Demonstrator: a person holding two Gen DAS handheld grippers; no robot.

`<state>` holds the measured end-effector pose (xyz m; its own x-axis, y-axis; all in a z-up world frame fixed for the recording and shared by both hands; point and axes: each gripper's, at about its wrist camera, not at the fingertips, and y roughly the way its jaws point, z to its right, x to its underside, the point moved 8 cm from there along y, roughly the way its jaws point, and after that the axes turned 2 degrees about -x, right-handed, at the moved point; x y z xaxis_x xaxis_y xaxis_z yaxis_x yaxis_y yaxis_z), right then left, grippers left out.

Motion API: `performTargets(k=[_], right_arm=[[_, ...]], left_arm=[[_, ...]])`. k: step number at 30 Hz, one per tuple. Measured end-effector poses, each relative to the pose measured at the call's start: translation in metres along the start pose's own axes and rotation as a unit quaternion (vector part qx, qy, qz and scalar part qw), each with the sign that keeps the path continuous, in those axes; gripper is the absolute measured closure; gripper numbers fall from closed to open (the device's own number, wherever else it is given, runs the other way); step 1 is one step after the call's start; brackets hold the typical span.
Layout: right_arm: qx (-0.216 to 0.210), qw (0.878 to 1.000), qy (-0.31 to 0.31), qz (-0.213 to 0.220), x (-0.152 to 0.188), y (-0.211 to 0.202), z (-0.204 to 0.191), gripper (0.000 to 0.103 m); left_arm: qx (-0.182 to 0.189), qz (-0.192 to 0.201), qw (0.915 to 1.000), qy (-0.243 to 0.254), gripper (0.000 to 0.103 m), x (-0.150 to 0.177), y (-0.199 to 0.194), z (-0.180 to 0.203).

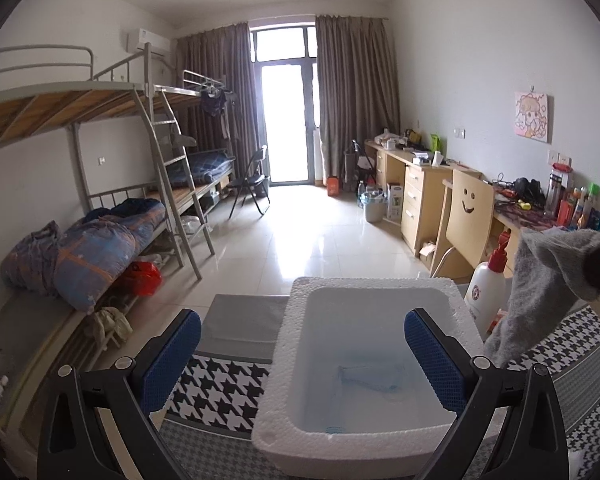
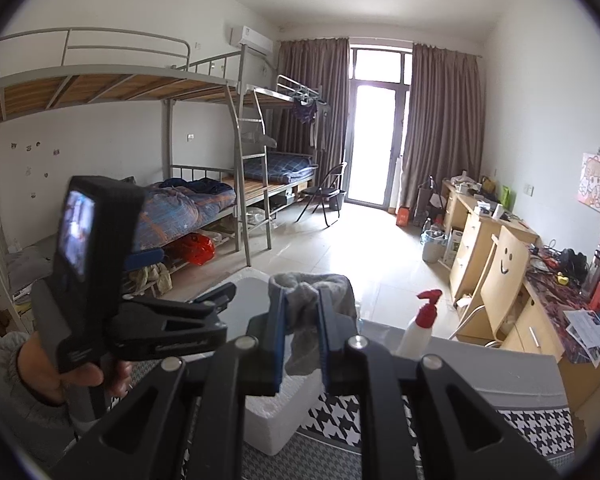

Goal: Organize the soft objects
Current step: 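Open the left tool to drop the blue mask into the foam box, then lower the grey sock into the foam box and open the right tool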

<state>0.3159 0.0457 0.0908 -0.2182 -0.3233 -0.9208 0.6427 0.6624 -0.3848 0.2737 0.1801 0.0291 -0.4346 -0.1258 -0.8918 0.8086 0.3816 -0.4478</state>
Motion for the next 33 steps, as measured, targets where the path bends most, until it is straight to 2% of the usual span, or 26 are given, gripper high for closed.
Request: performTargets(k=[12, 27, 33], right_arm=[[-0.006, 1.0, -0.003, -0.011, -0.009, 0.018, -0.009, 0.086], [-0.034, 0.999, -0.008, -0.03, -0.012, 0.045, -0.029, 0.085], [-0.039, 0.999, -0.014, -0.024, -0.019, 0.043, -0.035, 0.085]], left_arm=[[-0.016, 0.002, 0.9996, -0.022, 0.001, 0.017, -0.007, -0.02], [-0.032, 0.005, 0.9989, -0.035, 0.001, 0.033, -0.016, -0.039], [-0.037, 0.01, 0.9986, -0.036, 0.001, 0.034, -0.022, -0.044]])
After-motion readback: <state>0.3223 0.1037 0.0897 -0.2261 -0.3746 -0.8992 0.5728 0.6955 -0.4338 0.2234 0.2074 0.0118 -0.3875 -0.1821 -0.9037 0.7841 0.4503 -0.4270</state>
